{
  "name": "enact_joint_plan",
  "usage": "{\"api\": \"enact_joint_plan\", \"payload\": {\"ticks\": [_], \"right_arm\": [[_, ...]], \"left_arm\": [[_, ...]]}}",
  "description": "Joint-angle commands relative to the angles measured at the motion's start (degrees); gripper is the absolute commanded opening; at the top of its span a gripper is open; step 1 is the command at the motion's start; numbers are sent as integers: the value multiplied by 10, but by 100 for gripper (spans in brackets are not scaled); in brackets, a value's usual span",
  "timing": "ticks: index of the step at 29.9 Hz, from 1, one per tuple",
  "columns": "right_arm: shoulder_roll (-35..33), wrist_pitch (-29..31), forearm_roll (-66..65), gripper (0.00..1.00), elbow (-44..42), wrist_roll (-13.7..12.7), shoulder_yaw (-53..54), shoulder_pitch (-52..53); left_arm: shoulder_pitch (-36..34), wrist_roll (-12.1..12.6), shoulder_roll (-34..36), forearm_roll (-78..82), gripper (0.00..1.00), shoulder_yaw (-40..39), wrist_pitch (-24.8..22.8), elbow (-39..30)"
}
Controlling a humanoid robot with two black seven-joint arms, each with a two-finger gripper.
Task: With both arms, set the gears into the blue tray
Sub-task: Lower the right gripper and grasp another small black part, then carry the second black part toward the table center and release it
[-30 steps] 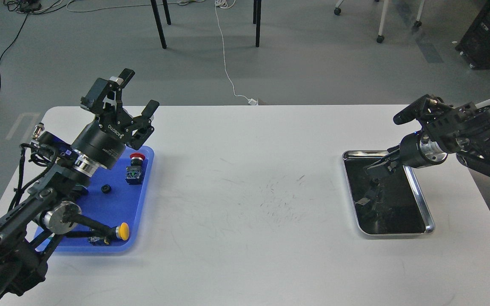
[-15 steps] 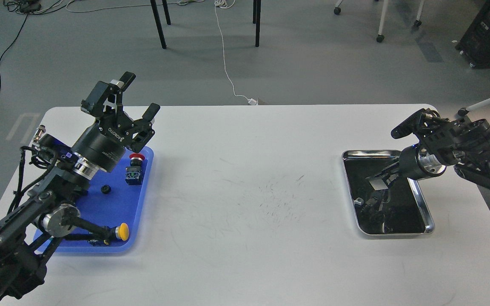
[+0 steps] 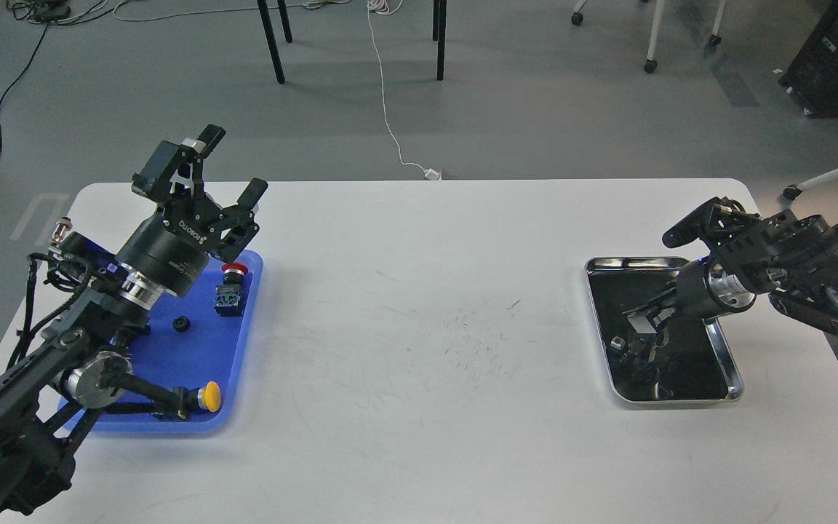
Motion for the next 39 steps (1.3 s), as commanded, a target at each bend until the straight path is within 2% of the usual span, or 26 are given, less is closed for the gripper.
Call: {"api": "enact_joint_plan", "payload": {"ticks": [1, 6, 14, 21, 31, 35, 39], "right_arm": [[6, -8, 0, 51, -7, 0, 0, -9], [6, -18, 0, 36, -8, 0, 0, -12], [2, -19, 0, 25, -4, 0, 0, -11], [-7, -18, 1, 23, 9, 0, 0, 8], [-27, -13, 28, 23, 82, 0, 3, 92], [-9, -13, 87, 23, 134, 0, 4, 136], [44, -13, 144, 23, 153, 0, 4, 146]], "left_arm": [[0, 0, 0, 0, 98, 0, 1, 0], [0, 0, -1, 0, 98, -1, 1, 0], [0, 0, -1, 1, 98, -3, 1, 0], [0, 1, -1, 0, 98, -3, 0, 0], [0, 1, -1, 0, 98, -2, 0, 0], [0, 1, -1, 0, 98, -3, 1, 0], [0, 1, -1, 0, 98, -3, 1, 0]]}}
